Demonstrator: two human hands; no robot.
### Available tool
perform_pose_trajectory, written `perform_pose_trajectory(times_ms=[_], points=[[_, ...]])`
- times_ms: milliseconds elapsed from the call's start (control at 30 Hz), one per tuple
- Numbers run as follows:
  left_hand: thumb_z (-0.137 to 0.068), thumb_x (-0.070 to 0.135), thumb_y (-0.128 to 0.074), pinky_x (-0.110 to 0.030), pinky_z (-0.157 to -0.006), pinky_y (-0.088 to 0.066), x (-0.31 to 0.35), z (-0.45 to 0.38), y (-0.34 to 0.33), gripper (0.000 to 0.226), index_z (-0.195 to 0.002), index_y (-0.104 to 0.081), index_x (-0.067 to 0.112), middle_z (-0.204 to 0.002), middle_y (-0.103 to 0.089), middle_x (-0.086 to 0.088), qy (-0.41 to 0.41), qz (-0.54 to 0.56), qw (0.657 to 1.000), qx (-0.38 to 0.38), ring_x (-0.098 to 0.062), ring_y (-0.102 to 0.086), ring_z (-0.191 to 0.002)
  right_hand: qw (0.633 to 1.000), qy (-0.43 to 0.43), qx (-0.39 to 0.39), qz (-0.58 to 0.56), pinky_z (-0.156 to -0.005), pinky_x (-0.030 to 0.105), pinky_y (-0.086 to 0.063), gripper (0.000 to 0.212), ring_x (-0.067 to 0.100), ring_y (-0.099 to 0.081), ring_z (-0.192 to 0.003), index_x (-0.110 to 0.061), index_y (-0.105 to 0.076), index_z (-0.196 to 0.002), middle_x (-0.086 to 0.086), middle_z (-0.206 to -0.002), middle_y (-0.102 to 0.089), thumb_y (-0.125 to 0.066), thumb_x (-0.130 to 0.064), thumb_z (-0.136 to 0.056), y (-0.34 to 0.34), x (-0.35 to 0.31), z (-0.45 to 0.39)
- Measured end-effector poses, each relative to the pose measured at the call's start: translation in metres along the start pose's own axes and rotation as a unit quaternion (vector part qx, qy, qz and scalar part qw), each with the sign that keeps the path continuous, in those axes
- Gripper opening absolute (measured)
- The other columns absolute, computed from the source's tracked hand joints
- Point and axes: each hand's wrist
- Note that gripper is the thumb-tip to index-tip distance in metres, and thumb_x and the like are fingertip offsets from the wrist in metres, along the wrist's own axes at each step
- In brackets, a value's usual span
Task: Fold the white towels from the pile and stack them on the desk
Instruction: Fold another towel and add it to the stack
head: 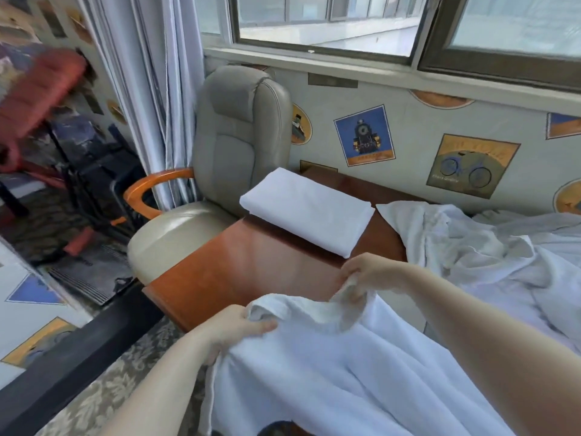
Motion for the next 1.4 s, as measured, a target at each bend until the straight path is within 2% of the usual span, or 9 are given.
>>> perform_pose_trajectory(times_ms=[100, 233, 400, 500, 600, 833, 1067, 1200, 1400], points=[[-0.079, 0.072, -0.058, -0.024, -0.061, -0.049, -0.008, -0.033, 0.025, 0.064, -0.097, -0.072, 0.013, -0.08, -0.075, 0.002, 0.056, -0.07, 0.994, 0.065, -0.017, -0.07, -0.075, 0.962, -0.075, 0.153, -0.213, -0.054, 0.026, -0.048, 0.027, 0.017, -0.057, -0.075, -0.018, -0.068, -0.105, 0.005, -0.096, -0.062, -0.054, -0.002, -0.089, 0.001, -0.012, -0.03], [-0.083, 0.068, -0.056, -0.022, -0.055, -0.048, -0.016, -0.063, 0.056, 0.045, -0.093, -0.071, 0.026, -0.072, -0.073, 0.013, 0.073, -0.02, 0.997, 0.021, -0.01, -0.07, -0.073, 0.791, -0.129, 0.317, -0.508, -0.04, 0.023, -0.045, 0.036, 0.021, -0.055, -0.059, -0.011, -0.064, -0.094, 0.011, -0.079, -0.057, -0.033, 0.007, -0.093, 0.017, -0.052, -0.068], [-0.083, 0.051, -0.071, -0.035, -0.092, -0.053, -0.004, -0.091, 0.101, 0.042, -0.115, -0.068, 0.023, -0.106, -0.075, 0.002, 0.039, 0.049, 0.983, -0.175, -0.02, -0.07, -0.101, 0.741, -0.03, 0.451, -0.496, -0.078, 0.029, -0.049, 0.045, 0.021, -0.059, -0.091, -0.014, -0.068, -0.1, 0.001, -0.087, -0.061, -0.032, 0.01, -0.087, 0.08, -0.133, -0.116], [-0.082, 0.022, -0.077, -0.035, -0.089, -0.055, 0.001, -0.104, 0.125, 0.038, -0.119, -0.068, 0.019, -0.115, -0.072, -0.004, 0.004, 0.124, 0.966, -0.227, -0.023, -0.069, -0.105, 0.774, 0.066, 0.38, -0.502, -0.099, 0.037, -0.045, 0.044, 0.024, -0.05, -0.121, -0.024, -0.056, -0.125, 0.004, -0.13, -0.052, -0.052, 0.004, -0.091, 0.102, -0.169, -0.15], [-0.08, -0.005, -0.052, -0.041, -0.085, -0.056, -0.007, -0.126, 0.139, 0.038, -0.11, -0.068, 0.011, -0.108, -0.072, -0.012, -0.021, 0.05, 0.997, -0.053, -0.03, -0.068, -0.1, 0.83, 0.048, 0.275, -0.483, -0.103, 0.049, -0.035, 0.073, 0.028, -0.035, -0.133, -0.035, -0.03, -0.149, 0.004, -0.153, -0.032, -0.066, -0.011, -0.09, 0.086, -0.178, -0.174], [-0.081, -0.002, -0.054, -0.028, -0.101, -0.032, -0.048, -0.147, 0.116, 0.054, -0.131, -0.049, 0.021, -0.133, -0.046, 0.0, -0.152, -0.198, 0.94, 0.232, -0.023, -0.038, -0.128, 0.874, 0.038, 0.359, -0.325, -0.086, 0.022, -0.047, 0.046, 0.009, -0.059, -0.104, -0.032, -0.064, -0.103, -0.007, -0.114, -0.064, -0.063, 0.007, -0.078, -0.127, -0.109, -0.117], [-0.054, 0.042, -0.047, -0.017, -0.063, -0.034, -0.064, -0.114, 0.014, 0.02, -0.063, -0.062, 0.032, -0.088, -0.034, 0.011, -0.358, -0.418, 0.831, -0.081, 0.0, -0.037, -0.076, 0.91, -0.076, 0.408, 0.002, -0.082, 0.021, -0.04, 0.048, 0.003, -0.057, -0.099, -0.036, -0.067, -0.086, -0.013, -0.097, -0.066, -0.085, -0.05, -0.044, -0.261, -0.029, -0.011], [-0.024, 0.055, -0.083, -0.02, -0.067, -0.035, -0.07, -0.118, 0.0, 0.055, -0.072, -0.061, 0.04, -0.08, -0.056, 0.02, -0.35, -0.442, 0.822, -0.075, -0.002, -0.046, -0.079, 0.879, -0.142, 0.456, -0.008, -0.081, 0.036, -0.048, 0.029, 0.023, -0.065, -0.092, -0.02, -0.073, -0.079, 0.0, -0.092, -0.071, -0.09, -0.006, -0.061, -0.249, -0.028, -0.023], [-0.09, 0.024, -0.048, -0.03, -0.088, -0.039, -0.027, -0.147, 0.026, 0.023, -0.108, -0.061, 0.027, -0.116, -0.061, 0.003, -0.18, -0.594, 0.773, -0.129, -0.019, -0.056, -0.114, 0.939, -0.207, 0.271, -0.045, -0.066, 0.034, -0.03, 0.022, 0.027, -0.061, -0.094, -0.023, -0.043, -0.098, 0.005, -0.099, -0.067, -0.032, -0.041, -0.103, -0.251, -0.06, -0.03]])
Point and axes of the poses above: each hand's wrist, its own z-axis away from the middle knuckle, its own y-axis out of the back of the hand, x = y × z
